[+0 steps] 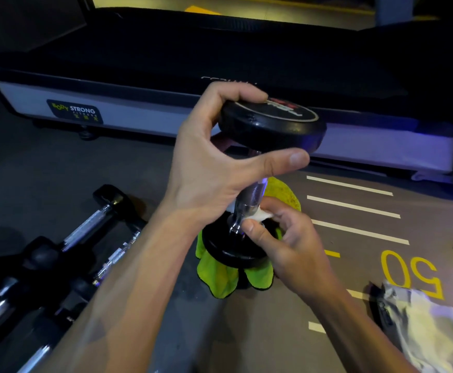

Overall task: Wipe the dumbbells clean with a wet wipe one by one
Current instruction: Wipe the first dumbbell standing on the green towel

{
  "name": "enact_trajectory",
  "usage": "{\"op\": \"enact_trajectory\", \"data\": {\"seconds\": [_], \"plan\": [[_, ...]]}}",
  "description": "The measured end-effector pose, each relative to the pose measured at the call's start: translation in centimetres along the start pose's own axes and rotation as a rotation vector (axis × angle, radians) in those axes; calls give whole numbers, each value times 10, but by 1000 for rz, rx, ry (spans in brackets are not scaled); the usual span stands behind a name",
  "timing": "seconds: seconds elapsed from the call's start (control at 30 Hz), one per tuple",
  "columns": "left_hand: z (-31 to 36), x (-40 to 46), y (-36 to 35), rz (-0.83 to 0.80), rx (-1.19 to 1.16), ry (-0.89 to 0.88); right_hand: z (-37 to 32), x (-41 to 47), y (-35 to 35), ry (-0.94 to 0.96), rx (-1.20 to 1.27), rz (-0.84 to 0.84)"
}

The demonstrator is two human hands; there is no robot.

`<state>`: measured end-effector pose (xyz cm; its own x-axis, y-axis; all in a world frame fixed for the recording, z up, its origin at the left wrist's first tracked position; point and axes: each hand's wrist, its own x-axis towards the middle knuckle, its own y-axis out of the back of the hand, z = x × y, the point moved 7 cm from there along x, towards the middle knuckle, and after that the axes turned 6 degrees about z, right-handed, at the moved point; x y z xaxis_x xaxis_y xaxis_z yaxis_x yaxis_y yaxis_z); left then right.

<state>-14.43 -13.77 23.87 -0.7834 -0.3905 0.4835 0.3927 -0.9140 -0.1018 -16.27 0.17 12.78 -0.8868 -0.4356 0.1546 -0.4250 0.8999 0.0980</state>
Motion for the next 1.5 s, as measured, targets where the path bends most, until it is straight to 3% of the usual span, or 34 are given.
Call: {"op": "enact_trajectory", "data": {"seconds": [0.17,0.3,0.53,0.67,0.8,1.0,1.1,1.2,1.3,1.5], "plan": [[7,1,-7,36,-110,-63,-5,-4,6,29,21,159],[10,17,-14,-102,-226,-66,-19,4,26,73,-103,215],[-24,14,-3,-133,-183,76,-9,-11,41,2,-290,293],[-21,20,7,-103,-114,87,-15,-18,50,68,-439,349],[-14,23,12,-68,68,26,-22,-9,42,119,-695,284],[-12,19,15,-70,108,13,-36,17,34,51,-626,90],[-14,19,15,-60,98,30,-40,18,35,23,-568,145],[-14,21,15,-52,57,72,-46,7,21,70,-462,158],[-16,23,10,-77,59,92,-49,7,4,166,-581,140],[-14,26,10,-66,61,101,-69,10,12,434,-641,322]]}}
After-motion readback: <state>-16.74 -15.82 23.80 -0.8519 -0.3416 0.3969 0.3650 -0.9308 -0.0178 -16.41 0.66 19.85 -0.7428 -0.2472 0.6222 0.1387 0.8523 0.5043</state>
